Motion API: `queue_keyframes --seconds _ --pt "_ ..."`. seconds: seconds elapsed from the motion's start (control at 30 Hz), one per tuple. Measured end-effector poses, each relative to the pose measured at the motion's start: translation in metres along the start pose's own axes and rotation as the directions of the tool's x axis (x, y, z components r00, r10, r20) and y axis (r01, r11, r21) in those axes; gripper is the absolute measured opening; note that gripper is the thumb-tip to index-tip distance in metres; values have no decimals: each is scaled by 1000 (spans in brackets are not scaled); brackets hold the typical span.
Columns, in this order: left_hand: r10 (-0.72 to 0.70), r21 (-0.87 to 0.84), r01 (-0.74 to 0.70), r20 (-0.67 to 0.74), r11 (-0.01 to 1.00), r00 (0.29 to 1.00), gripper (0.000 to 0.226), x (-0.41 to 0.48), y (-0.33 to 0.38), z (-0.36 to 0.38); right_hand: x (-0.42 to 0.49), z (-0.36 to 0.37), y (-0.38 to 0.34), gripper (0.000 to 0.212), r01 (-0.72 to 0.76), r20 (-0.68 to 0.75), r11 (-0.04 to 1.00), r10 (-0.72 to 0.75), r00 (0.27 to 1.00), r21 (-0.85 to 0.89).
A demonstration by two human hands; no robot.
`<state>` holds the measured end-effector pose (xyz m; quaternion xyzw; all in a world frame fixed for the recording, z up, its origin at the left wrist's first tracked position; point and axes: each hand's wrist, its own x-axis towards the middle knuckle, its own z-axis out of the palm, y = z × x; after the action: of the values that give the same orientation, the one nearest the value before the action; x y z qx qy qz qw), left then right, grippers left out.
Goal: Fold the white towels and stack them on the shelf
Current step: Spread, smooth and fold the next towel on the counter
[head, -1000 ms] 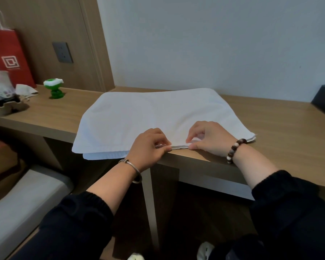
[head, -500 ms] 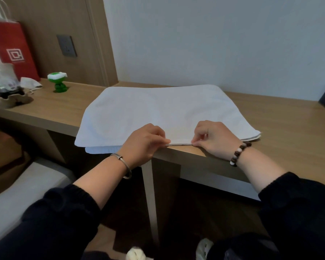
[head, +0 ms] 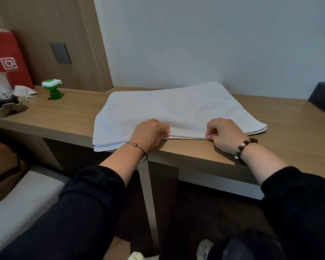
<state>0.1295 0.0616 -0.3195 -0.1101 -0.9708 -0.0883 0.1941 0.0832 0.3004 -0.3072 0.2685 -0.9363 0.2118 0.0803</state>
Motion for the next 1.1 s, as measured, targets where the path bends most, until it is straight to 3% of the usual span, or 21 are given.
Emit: queue_keyframes --seconds 0.2,0.33,0.43,0.57,0.67,0.77,0.87,1.0,1.1 --pt "-46 -156 33 -83 987 995 22 -19 6 2 -5 -5 6 20 -51 6 998 51 999 -47" --pt "-96 -265 62 -120 962 988 19 -46 1 -4 9 -6 -12 40 -91 40 975 101 994 -202" --pt "-160 -314 118 -109 942 981 22 -54 -5 -12 31 5 -45 42 -126 -48 975 119 992 -183" --pt "-322 -322 263 -148 910 935 23 -65 -28 -29 57 33 -102 29 107 -78 981 -121 990 -159" --pt "-451 -264 385 -271 884 850 18 -80 -58 -38 70 59 -140 23 256 34 964 -259 965 72" --pt "-683 -450 544 -242 708 689 21 -94 -95 -46 77 81 -161 21 310 125 930 -338 933 199" --pt "-679 -542 552 -46 633 733 31 -100 -118 -47 79 94 -165 31 360 146 920 -382 913 154" --pt "-616 -380 557 -43 738 787 34 -92 -132 -40 82 104 -159 42 387 131 921 -390 911 48" --pt "-627 -471 530 -65 706 777 33 -77 -137 -40 88 106 -159 45 360 106 932 -364 925 51"
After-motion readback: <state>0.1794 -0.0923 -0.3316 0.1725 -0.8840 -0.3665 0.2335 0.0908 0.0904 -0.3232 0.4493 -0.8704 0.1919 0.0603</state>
